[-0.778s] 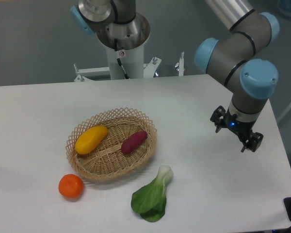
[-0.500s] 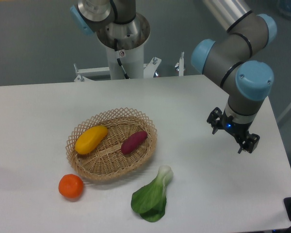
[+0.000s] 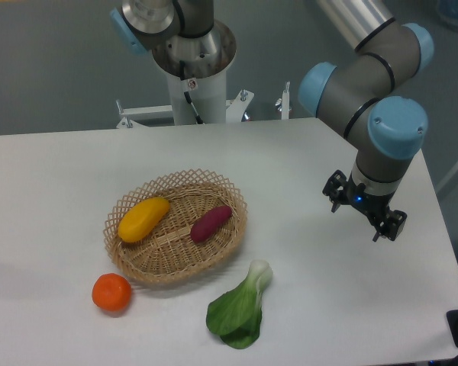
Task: Pick up the mango from the basket
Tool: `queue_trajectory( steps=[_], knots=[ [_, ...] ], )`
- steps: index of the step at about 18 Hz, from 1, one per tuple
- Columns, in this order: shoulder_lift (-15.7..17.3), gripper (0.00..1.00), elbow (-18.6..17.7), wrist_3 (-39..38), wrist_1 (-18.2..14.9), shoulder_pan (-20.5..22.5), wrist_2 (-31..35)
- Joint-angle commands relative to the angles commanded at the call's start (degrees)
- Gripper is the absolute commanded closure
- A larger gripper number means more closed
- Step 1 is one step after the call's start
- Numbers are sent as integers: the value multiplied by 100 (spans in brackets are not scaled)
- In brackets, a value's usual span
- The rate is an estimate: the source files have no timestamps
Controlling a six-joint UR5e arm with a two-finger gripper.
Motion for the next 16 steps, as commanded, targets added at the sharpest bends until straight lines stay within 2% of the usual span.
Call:
queue_trajectory(
  steps=[5, 13, 16],
  knots=[
    [88, 0, -105, -598, -52, -17, -519],
    [553, 0, -1018, -669, 9, -588, -589],
    [694, 0, -1256, -678, -44, -843, -607]
  ],
)
